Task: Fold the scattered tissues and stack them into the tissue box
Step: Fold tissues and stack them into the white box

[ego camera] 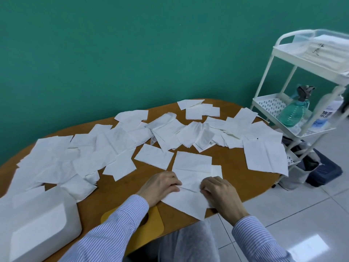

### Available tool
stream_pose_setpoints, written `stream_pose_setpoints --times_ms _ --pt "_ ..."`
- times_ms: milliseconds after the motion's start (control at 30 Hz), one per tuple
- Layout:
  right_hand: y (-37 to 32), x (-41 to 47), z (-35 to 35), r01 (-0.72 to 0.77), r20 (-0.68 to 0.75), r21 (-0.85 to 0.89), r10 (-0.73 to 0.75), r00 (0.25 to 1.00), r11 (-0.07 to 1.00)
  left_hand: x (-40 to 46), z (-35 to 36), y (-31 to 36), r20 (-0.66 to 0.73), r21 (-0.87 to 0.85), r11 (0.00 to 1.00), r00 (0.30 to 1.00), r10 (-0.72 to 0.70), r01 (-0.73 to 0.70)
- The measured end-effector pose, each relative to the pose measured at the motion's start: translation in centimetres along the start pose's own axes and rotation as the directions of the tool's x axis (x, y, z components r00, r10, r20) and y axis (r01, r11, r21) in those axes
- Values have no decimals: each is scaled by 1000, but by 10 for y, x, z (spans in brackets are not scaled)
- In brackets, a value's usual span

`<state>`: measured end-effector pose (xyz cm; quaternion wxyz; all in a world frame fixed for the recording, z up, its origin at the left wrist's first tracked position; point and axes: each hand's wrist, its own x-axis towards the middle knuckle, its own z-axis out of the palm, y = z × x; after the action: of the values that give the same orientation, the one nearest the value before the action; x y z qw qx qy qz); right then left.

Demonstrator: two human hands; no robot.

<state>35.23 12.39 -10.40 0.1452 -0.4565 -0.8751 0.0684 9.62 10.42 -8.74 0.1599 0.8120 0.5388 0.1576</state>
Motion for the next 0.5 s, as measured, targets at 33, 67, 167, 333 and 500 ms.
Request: stream_pose_setpoints --times_ms 33,67,167,333,500 --pt "1 -1 -1 2 -1 10 -2 1000 1000 -2 0 0 7 -14 1000 1000 3 -3" --pt "2 -3 -3 9 -4 21 -9 1000 1000 -4 0 -1 8 -19 1000 1000 4 -4" --pt "4 -6 -10 32 -22 61 -30 999 998 -8 1 -1 -6 3 1000 1000 9 -9" --pt "4 -9 -19 32 -15 90 -31 999 995 -7 1 1 -3 40 999 999 36 -36" --pt "3 -11 -21 10 -38 120 -5 999 993 -7 2 9 -22 81 993 996 83 -81"
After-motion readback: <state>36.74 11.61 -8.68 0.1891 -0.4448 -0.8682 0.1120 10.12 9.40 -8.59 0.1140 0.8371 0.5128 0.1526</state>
